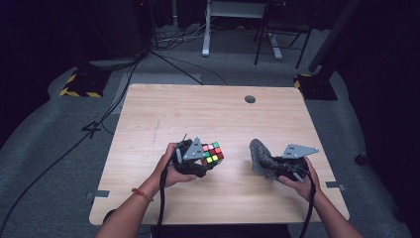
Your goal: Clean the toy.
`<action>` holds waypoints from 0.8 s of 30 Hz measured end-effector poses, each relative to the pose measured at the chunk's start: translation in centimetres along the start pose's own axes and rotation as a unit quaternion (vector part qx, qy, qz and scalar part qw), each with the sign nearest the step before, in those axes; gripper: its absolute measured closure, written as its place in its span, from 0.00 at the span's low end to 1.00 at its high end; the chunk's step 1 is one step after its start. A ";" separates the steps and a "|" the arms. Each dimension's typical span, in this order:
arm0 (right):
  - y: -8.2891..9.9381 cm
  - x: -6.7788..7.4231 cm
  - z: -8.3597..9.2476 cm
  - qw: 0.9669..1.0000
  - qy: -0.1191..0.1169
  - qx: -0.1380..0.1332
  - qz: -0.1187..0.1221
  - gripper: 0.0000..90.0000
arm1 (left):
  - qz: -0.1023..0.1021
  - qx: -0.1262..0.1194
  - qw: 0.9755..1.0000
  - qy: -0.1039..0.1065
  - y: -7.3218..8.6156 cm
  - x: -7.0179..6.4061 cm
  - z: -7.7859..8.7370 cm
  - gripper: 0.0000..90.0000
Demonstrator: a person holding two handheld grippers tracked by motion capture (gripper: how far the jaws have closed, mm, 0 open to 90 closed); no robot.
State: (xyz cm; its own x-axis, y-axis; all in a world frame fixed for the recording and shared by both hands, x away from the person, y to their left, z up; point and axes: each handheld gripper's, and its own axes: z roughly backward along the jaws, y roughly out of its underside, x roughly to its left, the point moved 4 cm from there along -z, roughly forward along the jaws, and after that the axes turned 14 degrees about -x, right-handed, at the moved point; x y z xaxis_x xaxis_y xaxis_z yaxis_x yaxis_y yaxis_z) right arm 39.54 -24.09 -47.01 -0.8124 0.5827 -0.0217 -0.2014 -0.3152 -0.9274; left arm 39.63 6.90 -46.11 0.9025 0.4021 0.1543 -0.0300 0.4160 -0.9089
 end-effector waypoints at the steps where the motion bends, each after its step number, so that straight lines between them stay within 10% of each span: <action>1: 0.1 -0.1 -0.1 1.000 0.001 0.005 0.000 0.83 | 0.003 0.003 1.000 0.000 0.3 0.1 0.0 0.37; 11: 2.5 -0.3 -0.9 0.997 0.008 0.071 0.014 0.78 | 0.039 0.036 0.999 0.009 3.3 0.9 0.3 0.37; 24: 4.4 -0.9 -0.8 0.998 0.009 0.067 -0.012 0.62 | 0.043 0.076 0.996 0.017 5.4 1.1 -0.7 0.36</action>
State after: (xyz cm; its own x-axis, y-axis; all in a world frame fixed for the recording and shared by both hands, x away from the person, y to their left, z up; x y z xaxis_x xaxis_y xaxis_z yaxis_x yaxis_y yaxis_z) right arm 39.87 -25.39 -51.34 -0.7969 0.6041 -0.0068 -0.2932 -0.3965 -0.8699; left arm 40.76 9.02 -51.12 0.9076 0.4151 0.0628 -0.1705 0.5011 -0.8484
